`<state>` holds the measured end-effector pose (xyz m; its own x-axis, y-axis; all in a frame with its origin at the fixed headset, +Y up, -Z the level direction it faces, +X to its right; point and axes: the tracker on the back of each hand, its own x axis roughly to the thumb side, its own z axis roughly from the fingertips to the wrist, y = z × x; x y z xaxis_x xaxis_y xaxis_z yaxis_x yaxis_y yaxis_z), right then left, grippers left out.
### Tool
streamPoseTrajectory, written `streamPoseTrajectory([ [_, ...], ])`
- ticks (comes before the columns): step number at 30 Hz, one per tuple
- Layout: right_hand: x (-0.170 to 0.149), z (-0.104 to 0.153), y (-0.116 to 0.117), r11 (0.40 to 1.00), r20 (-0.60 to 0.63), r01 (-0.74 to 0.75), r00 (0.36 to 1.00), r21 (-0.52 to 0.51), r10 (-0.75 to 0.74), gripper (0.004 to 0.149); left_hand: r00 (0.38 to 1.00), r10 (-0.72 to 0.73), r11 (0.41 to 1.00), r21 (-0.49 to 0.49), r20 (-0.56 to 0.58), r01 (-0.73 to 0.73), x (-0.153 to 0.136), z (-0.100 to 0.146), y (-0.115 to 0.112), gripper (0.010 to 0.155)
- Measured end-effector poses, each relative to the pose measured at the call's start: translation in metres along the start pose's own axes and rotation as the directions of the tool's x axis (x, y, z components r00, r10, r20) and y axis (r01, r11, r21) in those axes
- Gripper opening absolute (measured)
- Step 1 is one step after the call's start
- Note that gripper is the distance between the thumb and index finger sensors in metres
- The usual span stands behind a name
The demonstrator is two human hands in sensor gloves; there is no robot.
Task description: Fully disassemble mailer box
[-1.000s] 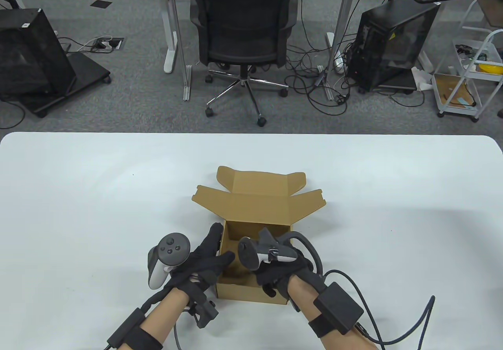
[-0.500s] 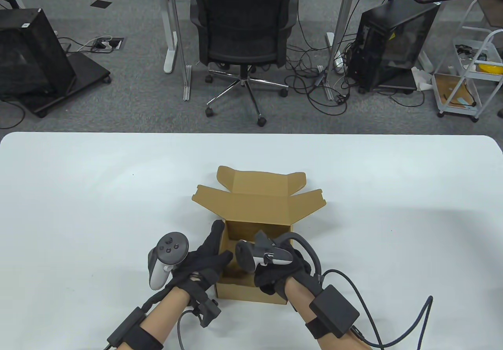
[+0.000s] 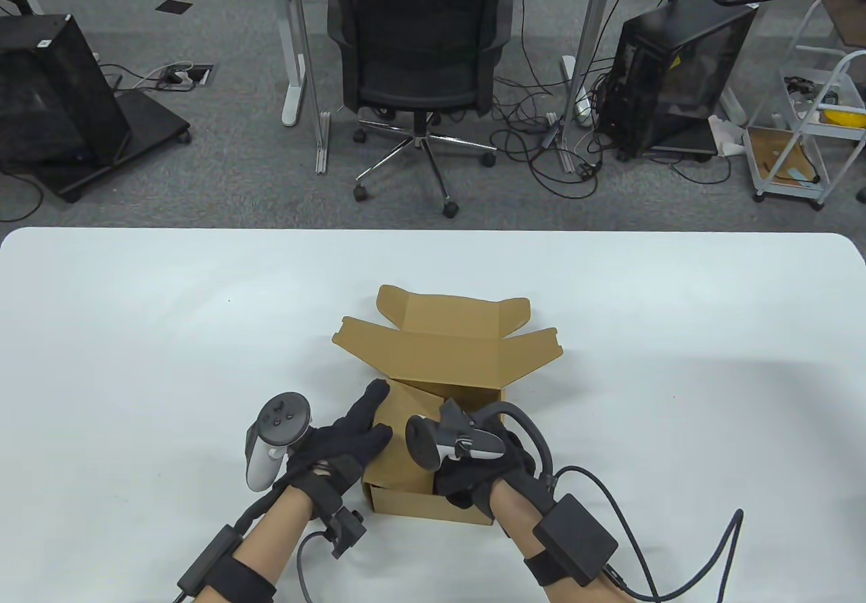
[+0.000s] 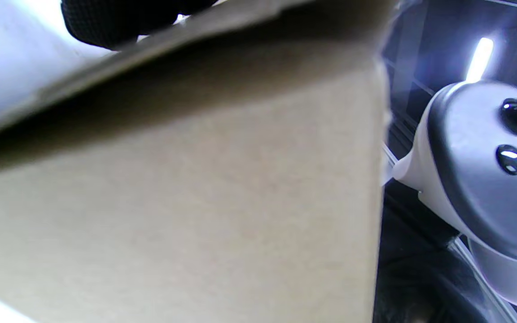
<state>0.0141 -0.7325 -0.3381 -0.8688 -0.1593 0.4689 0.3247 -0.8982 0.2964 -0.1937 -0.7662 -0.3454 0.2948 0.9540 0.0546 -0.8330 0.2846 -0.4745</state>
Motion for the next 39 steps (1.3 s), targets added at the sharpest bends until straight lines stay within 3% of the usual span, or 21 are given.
streamPoseTrajectory([
  [9,-0.003,0.002,0.001,1.0,-0.007,0.025,1.0,-0.017,-0.025,0.053,0.999,-0.018,0.998,-0.061,-0.028,0.017,-0.002,0.003,0.013,0.071],
  [16,-0.002,0.003,0.001,1.0,-0.013,0.02,1.0,-0.015,-0.021,0.05,0.995,-0.079,0.996,0.038,-0.064,0.082,-0.014,0.013,0.048,0.068],
  [19,-0.003,0.002,0.001,1.0,-0.012,0.021,1.0,-0.015,-0.021,0.049,0.991,-0.12,0.989,0.094,0.061,0.114,-0.004,0.013,0.048,0.064],
  [21,-0.003,0.002,0.0,1.0,-0.011,0.019,1.0,-0.015,-0.019,0.049,0.982,-0.122,0.992,0.032,0.144,0.119,0.007,0.012,0.041,0.061],
  [24,-0.003,0.002,0.001,1.0,-0.01,0.019,1.0,-0.016,-0.019,0.049,0.947,-0.239,0.967,-0.031,0.214,0.251,0.022,0.011,0.03,0.057],
  [26,-0.003,0.002,0.001,1.0,-0.009,0.019,1.0,-0.016,-0.019,0.049,0.922,-0.328,0.935,-0.066,0.204,0.347,0.026,0.011,0.026,0.057],
  [28,-0.003,0.003,0.001,1.0,-0.009,0.017,1.0,-0.017,-0.017,0.049,0.893,-0.418,0.903,-0.025,0.167,0.428,0.03,0.013,0.028,0.058],
  [30,-0.003,0.003,0.001,1.0,-0.009,0.018,1.0,-0.017,-0.018,0.048,0.89,-0.434,0.9,0.028,0.139,0.435,0.032,0.016,0.033,0.058],
  [35,-0.003,0.003,0.001,1.0,-0.008,0.017,1.0,-0.016,-0.017,0.048,0.893,-0.45,0.893,0.013,0.033,0.449,0.027,0.022,0.051,0.06],
  [39,-0.003,0.003,0.001,1.0,-0.008,0.017,1.0,-0.016,-0.017,0.048,0.891,-0.452,0.886,0.098,-0.037,0.453,0.03,0.03,0.065,0.062],
])
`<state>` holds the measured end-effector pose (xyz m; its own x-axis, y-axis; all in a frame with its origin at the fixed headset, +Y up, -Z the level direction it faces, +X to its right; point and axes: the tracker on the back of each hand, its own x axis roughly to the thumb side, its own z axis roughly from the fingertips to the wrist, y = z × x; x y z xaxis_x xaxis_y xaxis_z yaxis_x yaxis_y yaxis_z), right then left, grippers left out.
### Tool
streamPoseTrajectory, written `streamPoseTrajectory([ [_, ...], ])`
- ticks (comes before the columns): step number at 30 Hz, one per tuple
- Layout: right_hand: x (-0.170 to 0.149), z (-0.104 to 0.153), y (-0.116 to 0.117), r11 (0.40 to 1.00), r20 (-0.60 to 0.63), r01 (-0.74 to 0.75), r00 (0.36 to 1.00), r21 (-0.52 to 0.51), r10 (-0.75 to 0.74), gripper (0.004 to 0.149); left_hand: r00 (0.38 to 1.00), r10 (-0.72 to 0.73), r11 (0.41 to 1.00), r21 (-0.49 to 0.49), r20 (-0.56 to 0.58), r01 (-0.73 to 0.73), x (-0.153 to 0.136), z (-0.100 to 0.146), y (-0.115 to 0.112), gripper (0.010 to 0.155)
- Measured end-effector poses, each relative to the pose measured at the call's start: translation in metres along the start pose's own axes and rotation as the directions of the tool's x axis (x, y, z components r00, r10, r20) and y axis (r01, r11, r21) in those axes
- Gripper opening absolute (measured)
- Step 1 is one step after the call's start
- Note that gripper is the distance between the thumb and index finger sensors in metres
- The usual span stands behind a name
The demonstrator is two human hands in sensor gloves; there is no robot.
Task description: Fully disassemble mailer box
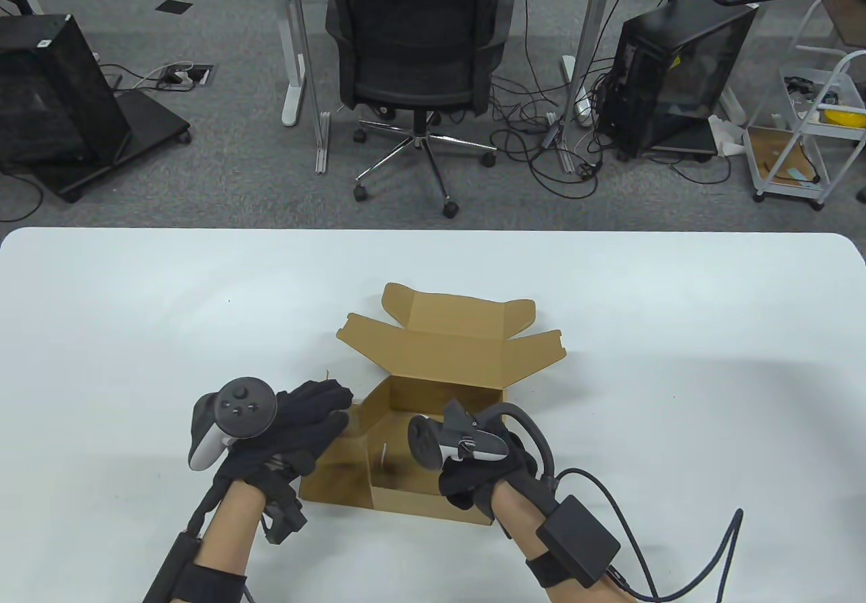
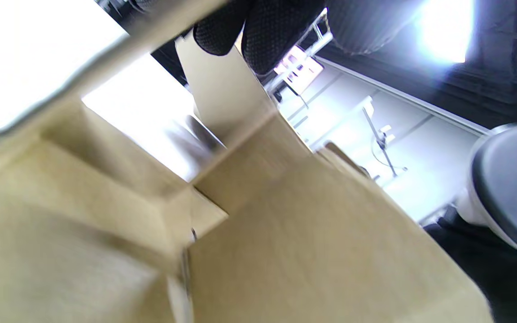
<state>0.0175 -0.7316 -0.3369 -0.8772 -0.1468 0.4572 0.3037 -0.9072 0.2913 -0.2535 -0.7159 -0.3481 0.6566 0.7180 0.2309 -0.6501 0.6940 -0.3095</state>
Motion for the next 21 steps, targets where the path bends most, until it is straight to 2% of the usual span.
streamPoseTrajectory([
  [2,0.0,0.0,0.0,1.0,0.0,0.0,1.0,0.0,0.0,0.048,0.997,-0.045,0.999,0.004,-0.069,0.046,-0.007,0.002,0.006,0.064],
  [7,0.0,0.0,0.0,1.0,0.0,0.0,1.0,-0.002,0.0,0.048,0.926,-0.197,0.979,-0.108,-0.322,0.171,-0.033,0.004,0.012,0.066],
  [10,0.0,0.0,0.0,1.0,0.001,0.0,1.0,-0.002,0.0,0.047,0.896,-0.235,0.966,-0.197,-0.377,0.17,-0.045,0.002,0.008,0.067],
  [13,0.0,0.0,0.0,1.0,0.002,-0.001,1.0,-0.002,0.001,0.047,0.902,-0.213,0.953,-0.284,-0.376,0.106,-0.048,-0.003,-0.002,0.067],
  [17,0.0,0.0,0.0,1.0,0.004,0.0,1.0,-0.003,0.0,0.047,0.918,-0.232,0.942,-0.309,-0.322,0.13,-0.044,-0.007,-0.01,0.064],
  [18,0.0,0.0,0.0,1.0,0.005,0.0,1.0,-0.003,0.0,0.047,0.938,-0.196,0.941,-0.324,-0.287,0.097,-0.044,-0.009,-0.013,0.063],
  [20,0.0,0.0,0.0,1.0,0.007,0.001,1.0,-0.004,-0.001,0.047,0.983,-0.037,0.932,-0.36,-0.179,-0.031,-0.044,-0.015,-0.024,0.059],
  [21,0.0,0.0,0.0,1.0,0.009,0.002,1.0,-0.005,-0.002,0.047,0.988,0.08,0.909,-0.398,-0.13,-0.126,-0.043,-0.018,-0.032,0.058],
])
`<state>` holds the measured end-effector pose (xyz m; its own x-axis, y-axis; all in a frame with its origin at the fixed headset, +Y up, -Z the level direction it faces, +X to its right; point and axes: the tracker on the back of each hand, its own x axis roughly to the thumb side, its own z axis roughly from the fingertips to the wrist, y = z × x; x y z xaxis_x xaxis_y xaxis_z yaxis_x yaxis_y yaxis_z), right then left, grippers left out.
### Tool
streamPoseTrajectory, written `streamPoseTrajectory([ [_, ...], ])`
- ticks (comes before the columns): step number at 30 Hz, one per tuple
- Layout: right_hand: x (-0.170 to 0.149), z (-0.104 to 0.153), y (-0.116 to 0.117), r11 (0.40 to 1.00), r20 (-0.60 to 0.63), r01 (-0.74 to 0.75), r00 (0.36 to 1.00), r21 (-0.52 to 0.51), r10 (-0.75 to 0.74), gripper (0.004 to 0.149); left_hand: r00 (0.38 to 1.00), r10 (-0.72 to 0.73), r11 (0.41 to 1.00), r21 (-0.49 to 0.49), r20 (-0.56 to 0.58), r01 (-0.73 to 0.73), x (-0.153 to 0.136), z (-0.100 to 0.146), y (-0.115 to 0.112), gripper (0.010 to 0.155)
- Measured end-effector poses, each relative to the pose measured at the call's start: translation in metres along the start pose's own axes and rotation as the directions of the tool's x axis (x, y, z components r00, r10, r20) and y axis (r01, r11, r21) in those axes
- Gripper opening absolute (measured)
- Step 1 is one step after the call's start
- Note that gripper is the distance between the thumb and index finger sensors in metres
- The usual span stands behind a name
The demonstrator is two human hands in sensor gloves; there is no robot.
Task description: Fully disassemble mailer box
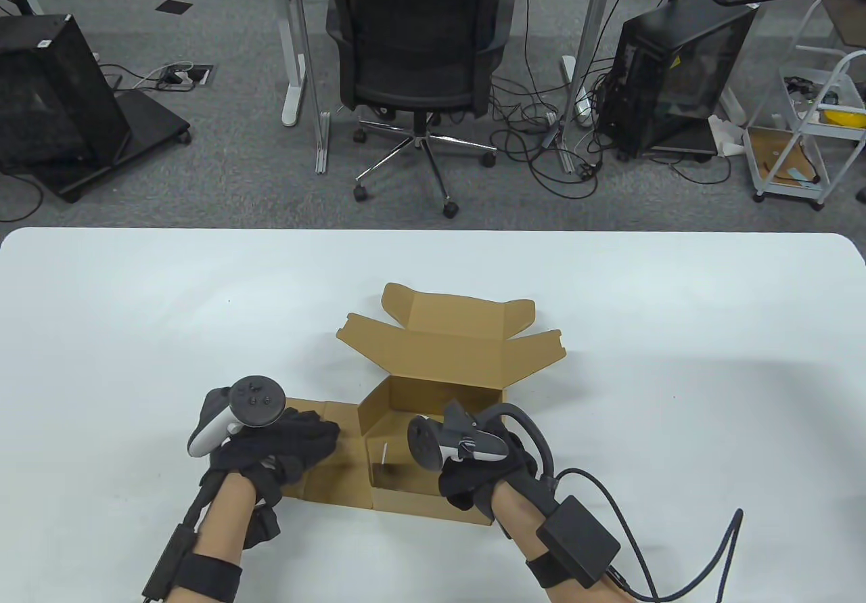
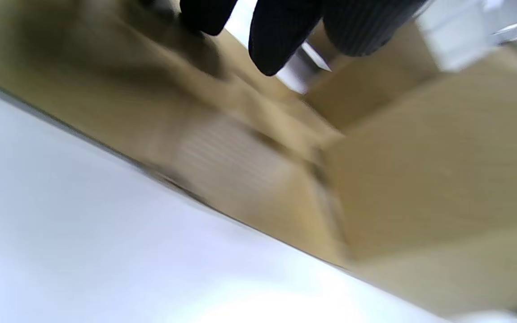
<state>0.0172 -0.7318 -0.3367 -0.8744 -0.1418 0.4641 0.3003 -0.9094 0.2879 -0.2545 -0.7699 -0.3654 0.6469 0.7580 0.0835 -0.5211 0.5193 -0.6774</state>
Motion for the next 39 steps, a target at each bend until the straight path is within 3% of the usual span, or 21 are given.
streamPoseTrajectory([
  [4,0.001,0.0,0.0,1.0,0.006,0.001,1.0,-0.001,-0.001,0.047,0.984,0.148,0.988,-0.057,0.1,-0.143,0.004,-0.013,-0.011,0.062],
  [8,0.002,0.0,0.0,1.0,0.027,0.007,1.0,-0.008,-0.006,0.045,0.98,0.154,0.986,0.041,0.13,-0.16,0.006,-0.02,-0.014,0.068],
  [12,0.003,0.0,0.0,1.0,0.04,0.011,0.999,-0.006,-0.01,0.044,0.973,0.207,0.974,0.066,0.106,-0.215,0.007,-0.029,-0.015,0.072],
  [20,0.002,0.0,0.001,1.0,0.053,0.026,0.998,-0.006,-0.026,0.043,0.979,0.201,0.98,-0.011,0.046,-0.201,0.013,-0.046,-0.021,0.074],
  [27,-0.004,0.001,0.002,0.999,0.019,0.035,0.999,-0.002,-0.035,0.044,0.914,0.389,0.92,-0.108,0.115,-0.378,-0.002,-0.035,-0.014,0.07],
  [34,-0.018,0.002,0.004,0.998,-0.014,0.064,0.998,-0.012,-0.065,0.044,0.907,0.39,0.912,-0.206,0.158,-0.356,-0.001,-0.027,-0.019,0.07],
  [39,-0.024,0.001,0.005,0.997,-0.021,0.074,0.997,-0.017,-0.075,0.044,0.952,0.272,0.945,-0.228,0.14,-0.236,0.004,-0.027,-0.026,0.071],
])
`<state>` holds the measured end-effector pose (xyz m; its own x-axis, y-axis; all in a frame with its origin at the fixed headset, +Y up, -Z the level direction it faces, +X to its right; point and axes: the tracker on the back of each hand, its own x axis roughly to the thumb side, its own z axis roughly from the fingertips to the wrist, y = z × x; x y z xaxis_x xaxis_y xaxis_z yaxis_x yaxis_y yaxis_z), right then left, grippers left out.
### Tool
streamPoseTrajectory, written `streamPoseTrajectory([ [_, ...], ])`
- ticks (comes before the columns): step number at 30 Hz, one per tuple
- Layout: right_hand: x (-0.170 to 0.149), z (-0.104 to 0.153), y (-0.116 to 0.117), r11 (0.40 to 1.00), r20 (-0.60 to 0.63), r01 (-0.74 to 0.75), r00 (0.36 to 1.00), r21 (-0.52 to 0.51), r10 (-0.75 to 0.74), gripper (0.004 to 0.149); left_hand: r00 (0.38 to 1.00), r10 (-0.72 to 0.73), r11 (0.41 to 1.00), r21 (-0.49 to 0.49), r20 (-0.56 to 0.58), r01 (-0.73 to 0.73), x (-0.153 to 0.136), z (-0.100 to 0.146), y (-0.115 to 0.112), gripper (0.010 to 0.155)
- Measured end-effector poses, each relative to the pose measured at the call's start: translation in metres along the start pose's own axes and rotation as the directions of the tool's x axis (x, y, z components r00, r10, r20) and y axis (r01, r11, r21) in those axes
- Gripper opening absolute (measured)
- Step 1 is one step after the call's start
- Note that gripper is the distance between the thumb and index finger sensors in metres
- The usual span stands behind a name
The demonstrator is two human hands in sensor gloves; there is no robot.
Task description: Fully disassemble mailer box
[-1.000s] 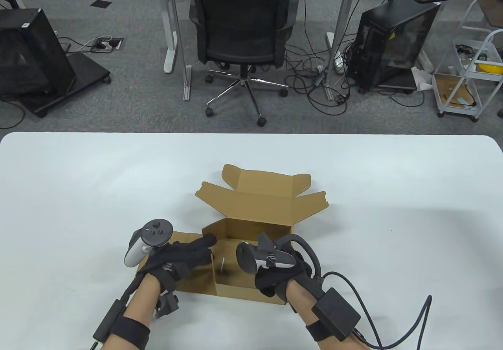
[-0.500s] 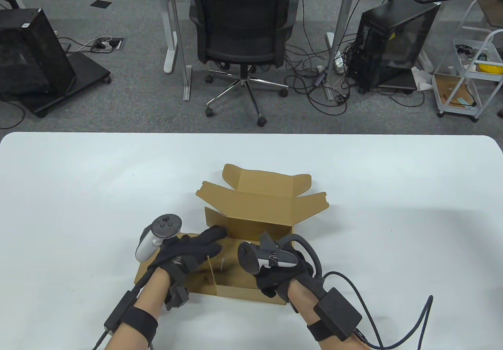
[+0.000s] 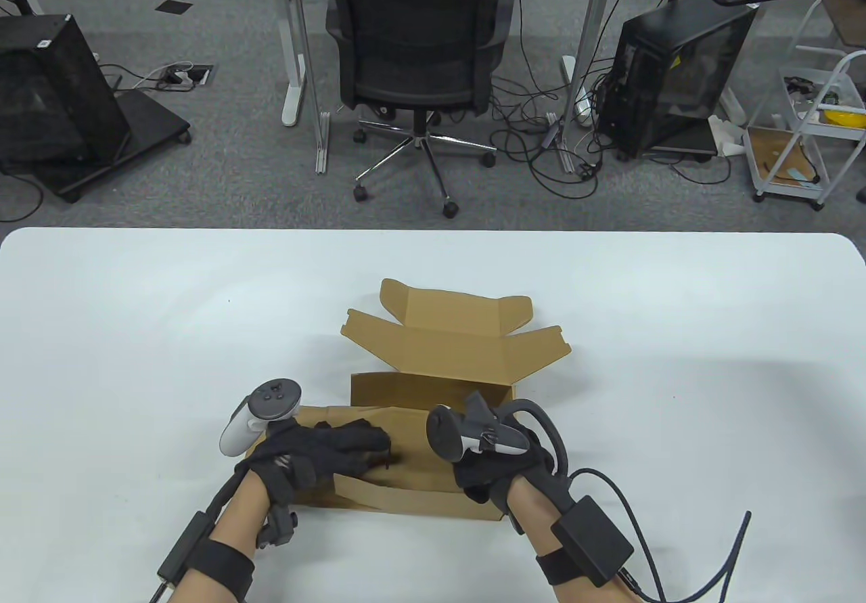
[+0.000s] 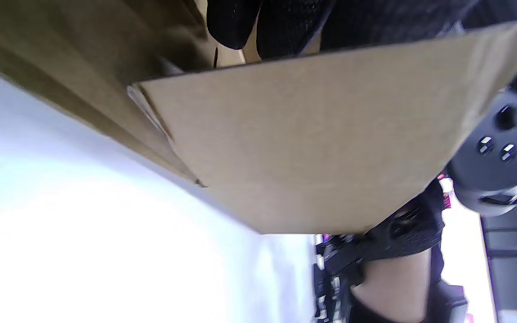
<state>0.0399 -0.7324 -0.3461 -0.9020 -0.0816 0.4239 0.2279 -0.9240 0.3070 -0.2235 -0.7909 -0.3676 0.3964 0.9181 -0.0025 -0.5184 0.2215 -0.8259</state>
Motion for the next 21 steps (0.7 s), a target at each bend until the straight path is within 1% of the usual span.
streamPoseTrajectory([
  [1,-0.001,0.0,0.0,1.0,-0.001,0.0,1.0,0.0,0.0,0.044,1.0,-0.027,1.0,-0.007,-0.012,0.027,0.001,-0.002,-0.002,0.071],
  [3,-0.003,-0.001,0.0,1.0,-0.002,0.005,1.0,-0.006,-0.005,0.044,0.984,-0.169,0.985,-0.033,-0.054,0.168,0.006,-0.008,-0.01,0.073],
  [5,-0.004,-0.001,-0.001,1.0,-0.004,0.009,1.0,-0.007,-0.009,0.044,0.96,-0.268,0.963,-0.058,-0.08,0.264,0.011,-0.013,-0.017,0.076],
  [9,-0.007,-0.001,-0.001,1.0,-0.001,0.017,1.0,-0.017,-0.017,0.045,0.924,-0.363,0.931,-0.085,-0.118,0.355,0.015,-0.019,-0.026,0.078],
  [12,-0.009,0.001,-0.002,0.998,0.02,0.047,0.999,-0.036,-0.046,0.045,0.892,-0.426,0.905,-0.098,-0.154,0.415,0.015,-0.023,-0.03,0.077],
  [15,-0.015,0.006,-0.005,0.987,0.073,0.121,0.991,-0.105,-0.113,0.046,0.846,-0.495,0.869,-0.122,-0.198,0.48,0.017,-0.026,-0.035,0.074],
  [18,-0.029,0.012,-0.012,0.946,0.113,0.259,0.964,-0.197,-0.241,0.044,0.806,-0.549,0.836,-0.132,-0.223,0.533,0.018,-0.029,-0.039,0.074],
  [20,-0.038,0.017,-0.019,0.915,0.085,0.299,0.954,-0.271,-0.287,0.043,0.775,-0.586,0.81,-0.139,-0.236,0.569,0.018,-0.032,-0.042,0.076],
  [21,-0.042,0.021,-0.023,0.911,0.043,0.274,0.961,-0.307,-0.275,0.043,0.76,-0.603,0.797,-0.146,-0.241,0.586,0.019,-0.033,-0.043,0.077],
])
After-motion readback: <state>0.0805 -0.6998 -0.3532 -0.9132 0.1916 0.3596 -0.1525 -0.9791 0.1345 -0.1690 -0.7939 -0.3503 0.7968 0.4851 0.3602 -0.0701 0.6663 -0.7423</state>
